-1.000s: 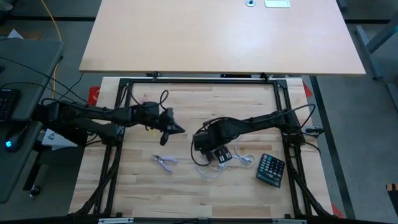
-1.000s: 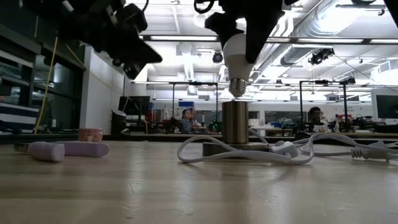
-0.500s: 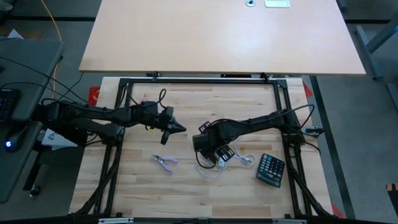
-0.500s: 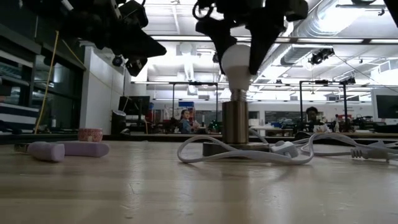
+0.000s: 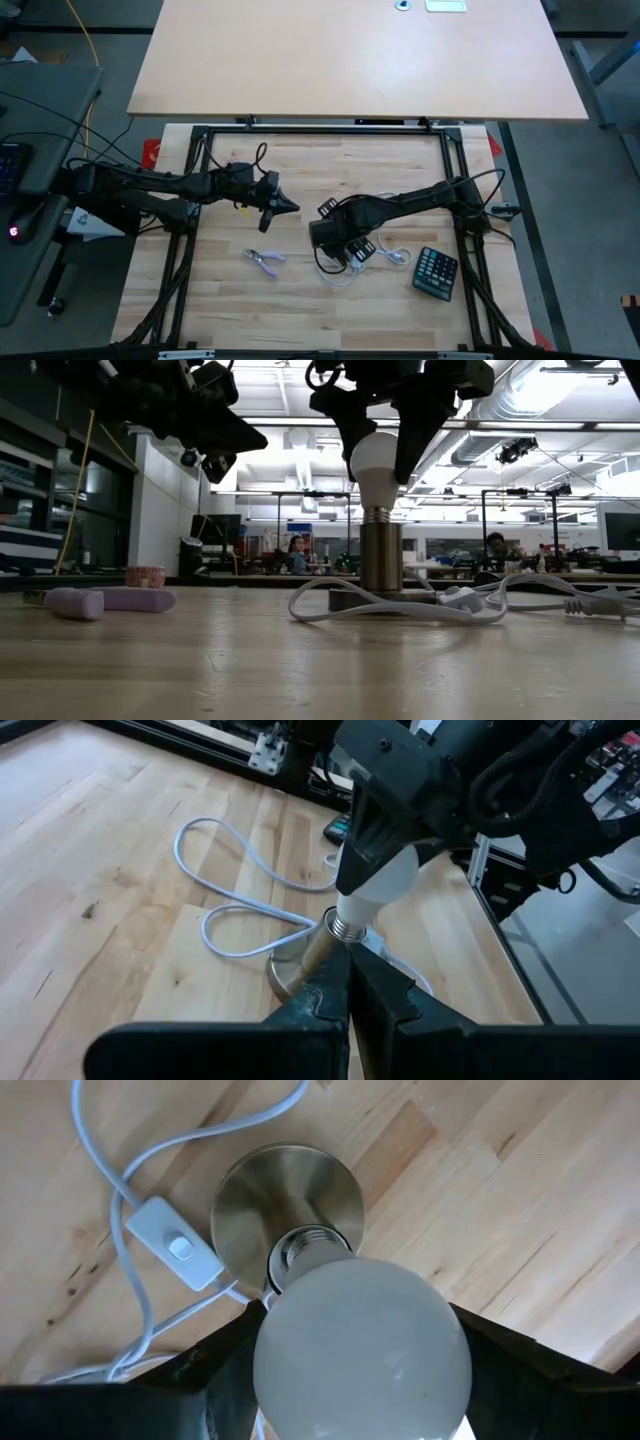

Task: Screw lightbulb
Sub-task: Insert the lightbulb into the lamp

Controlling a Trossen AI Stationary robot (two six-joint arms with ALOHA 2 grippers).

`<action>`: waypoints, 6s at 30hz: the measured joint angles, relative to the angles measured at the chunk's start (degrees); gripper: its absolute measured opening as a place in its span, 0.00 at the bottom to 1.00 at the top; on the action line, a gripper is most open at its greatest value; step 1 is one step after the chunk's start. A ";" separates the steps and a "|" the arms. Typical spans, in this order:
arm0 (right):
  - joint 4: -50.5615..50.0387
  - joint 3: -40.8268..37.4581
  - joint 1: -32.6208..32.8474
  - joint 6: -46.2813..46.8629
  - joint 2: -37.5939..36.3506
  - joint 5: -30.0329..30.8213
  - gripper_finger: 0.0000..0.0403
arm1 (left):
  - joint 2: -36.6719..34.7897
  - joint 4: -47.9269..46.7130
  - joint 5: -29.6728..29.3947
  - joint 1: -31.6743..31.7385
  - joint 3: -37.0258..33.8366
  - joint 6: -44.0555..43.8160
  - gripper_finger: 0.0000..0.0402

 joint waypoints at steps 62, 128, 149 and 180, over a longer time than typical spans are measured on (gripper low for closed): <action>3.95 0.13 -0.87 6.62 3.08 -1.12 0.65 | 13.02 -0.98 -3.06 -7.04 -0.04 5.11 0.00; 3.34 0.02 -1.01 30.22 3.06 -6.27 0.65 | 41.64 15.52 -0.94 -11.10 9.29 -5.01 0.00; 2.05 0.15 -1.53 34.22 2.93 -6.95 0.65 | 41.66 15.45 -2.64 -11.15 9.29 -7.62 0.00; -3.60 5.27 -1.88 24.54 3.28 -2.07 0.65 | 40.26 11.80 1.25 -8.39 9.25 -4.44 0.00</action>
